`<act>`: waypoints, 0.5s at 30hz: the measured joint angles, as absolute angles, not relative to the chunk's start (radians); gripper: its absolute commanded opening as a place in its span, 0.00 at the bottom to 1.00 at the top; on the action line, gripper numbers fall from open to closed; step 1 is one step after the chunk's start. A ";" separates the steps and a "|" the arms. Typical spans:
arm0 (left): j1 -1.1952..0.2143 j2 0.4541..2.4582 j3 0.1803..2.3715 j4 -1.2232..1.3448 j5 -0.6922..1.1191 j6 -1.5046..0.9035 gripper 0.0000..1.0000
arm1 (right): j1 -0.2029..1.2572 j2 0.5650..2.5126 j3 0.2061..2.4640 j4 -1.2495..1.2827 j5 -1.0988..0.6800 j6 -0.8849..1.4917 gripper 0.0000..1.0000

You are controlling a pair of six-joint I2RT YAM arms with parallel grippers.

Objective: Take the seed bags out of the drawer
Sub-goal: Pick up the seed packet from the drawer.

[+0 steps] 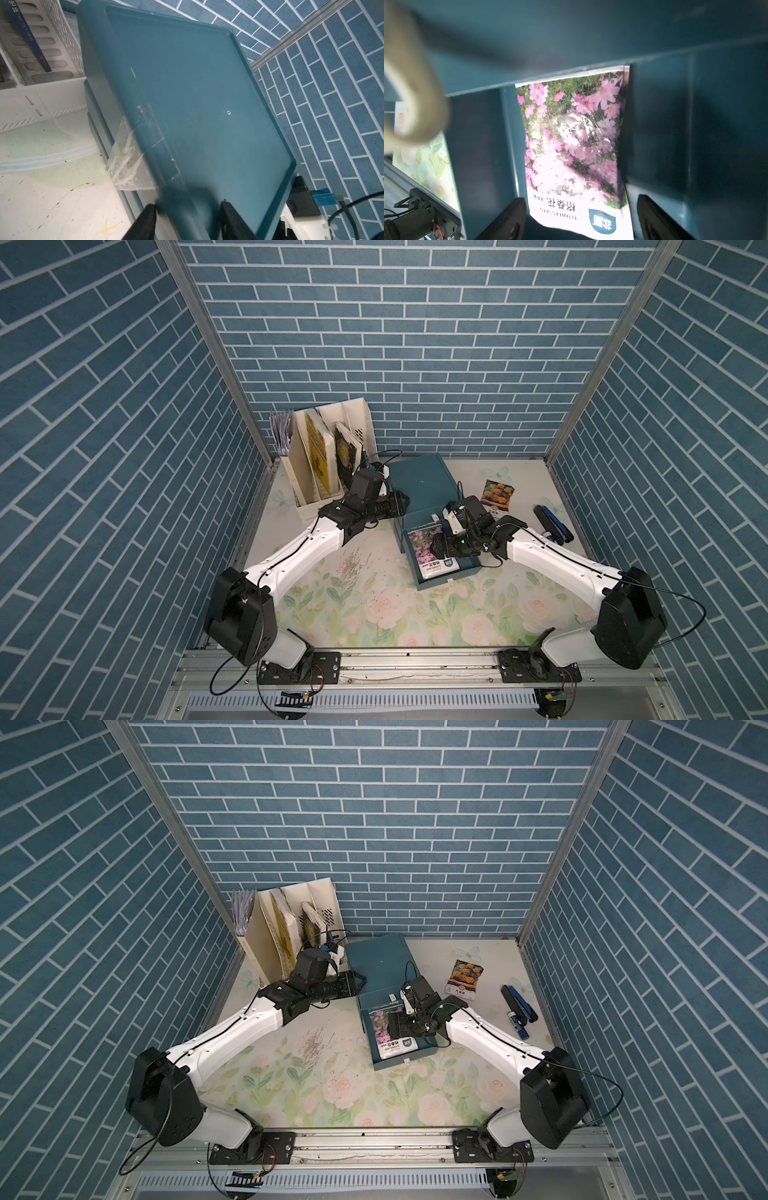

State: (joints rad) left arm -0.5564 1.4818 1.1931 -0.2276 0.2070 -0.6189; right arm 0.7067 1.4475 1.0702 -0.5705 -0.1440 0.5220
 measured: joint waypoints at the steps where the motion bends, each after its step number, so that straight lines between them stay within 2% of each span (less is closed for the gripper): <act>1: -0.556 1.482 1.193 -0.228 0.207 -0.619 0.53 | 0.707 1.452 1.070 -0.567 -0.144 0.522 0.85; 15: -0.554 1.486 1.196 -0.226 0.204 -0.619 0.53 | 0.707 1.509 1.052 -0.520 -0.142 0.515 0.78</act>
